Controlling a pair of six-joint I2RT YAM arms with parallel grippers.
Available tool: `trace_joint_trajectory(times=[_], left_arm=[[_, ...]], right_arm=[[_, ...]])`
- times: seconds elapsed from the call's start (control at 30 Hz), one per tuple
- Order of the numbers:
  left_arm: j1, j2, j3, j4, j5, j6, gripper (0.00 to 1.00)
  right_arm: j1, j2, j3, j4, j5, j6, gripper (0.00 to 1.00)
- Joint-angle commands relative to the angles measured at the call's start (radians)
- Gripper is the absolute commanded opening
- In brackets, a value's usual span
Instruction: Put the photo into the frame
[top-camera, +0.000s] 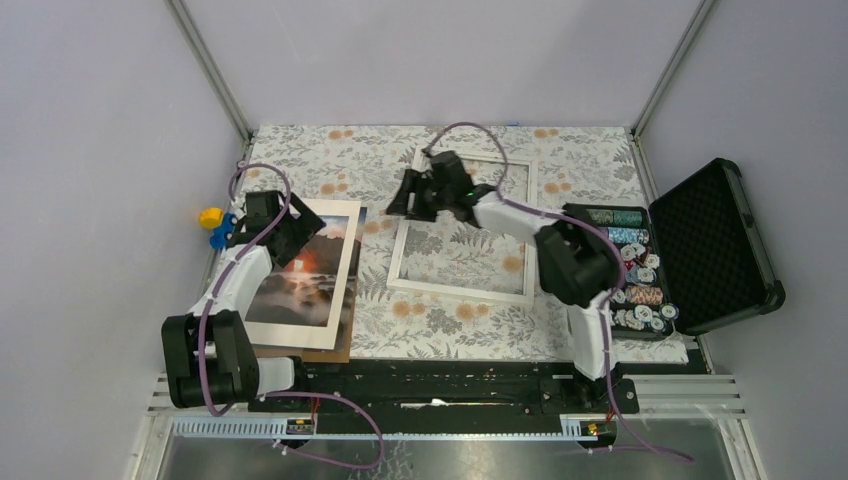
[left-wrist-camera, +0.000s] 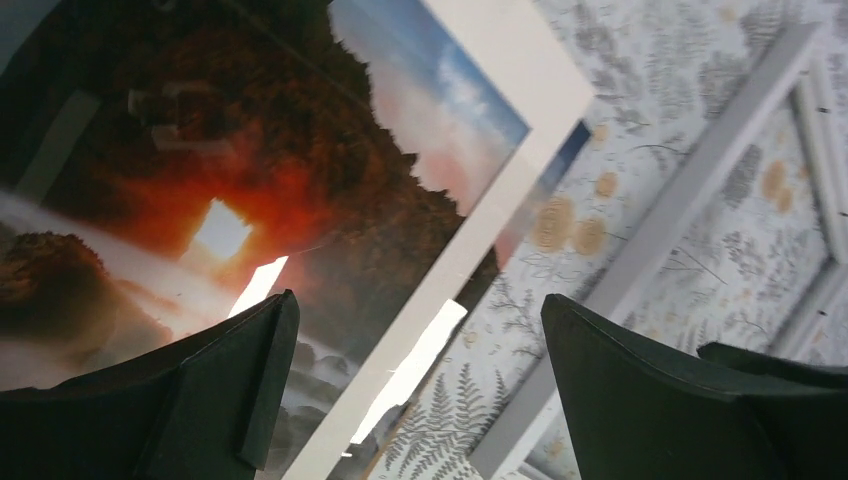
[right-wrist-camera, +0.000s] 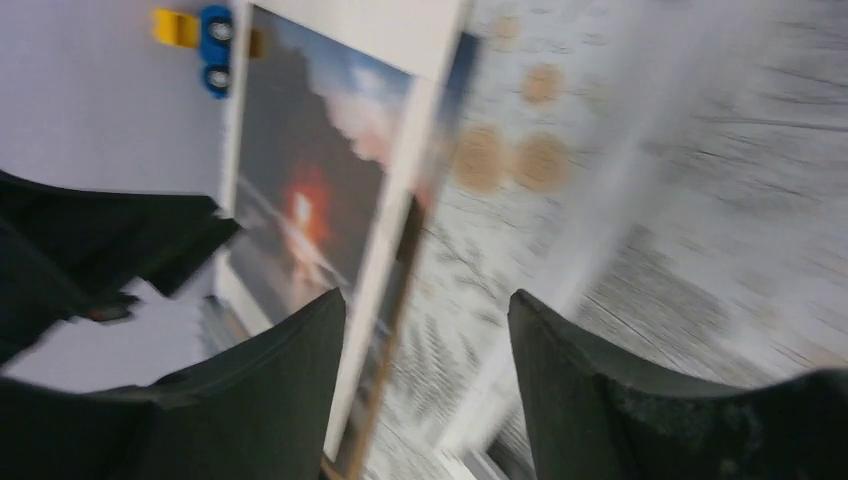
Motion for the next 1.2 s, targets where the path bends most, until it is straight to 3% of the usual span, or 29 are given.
trace_joint_trajectory(times=[0.0, 0.17, 0.3, 0.57, 0.87, 1.17], left_arm=[[0.013, 0.028, -0.049, 0.069, -0.026, -0.032, 0.99], [0.013, 0.031, -0.124, 0.103, -0.005, 0.005, 0.99], [0.014, 0.013, -0.147, 0.097, -0.027, 0.03, 0.99], [0.014, -0.015, -0.182, 0.096, -0.043, 0.039, 0.99], [0.014, 0.023, -0.18, 0.097, -0.031, 0.042, 0.99], [0.014, 0.023, -0.181, 0.107, -0.017, 0.057, 0.99]], right_arm=[[0.084, 0.202, 0.18, 0.31, -0.147, 0.214, 0.62], [0.097, 0.426, 0.39, 0.29, -0.132, 0.229, 0.51], [0.096, 0.555, 0.569, 0.194, -0.131, 0.192, 0.51], [0.096, 0.656, 0.687, 0.14, -0.097, 0.158, 0.52], [0.095, 0.674, 0.695, 0.123, -0.106, 0.133, 0.47], [0.096, 0.547, 0.691, 0.058, -0.061, 0.033, 0.56]])
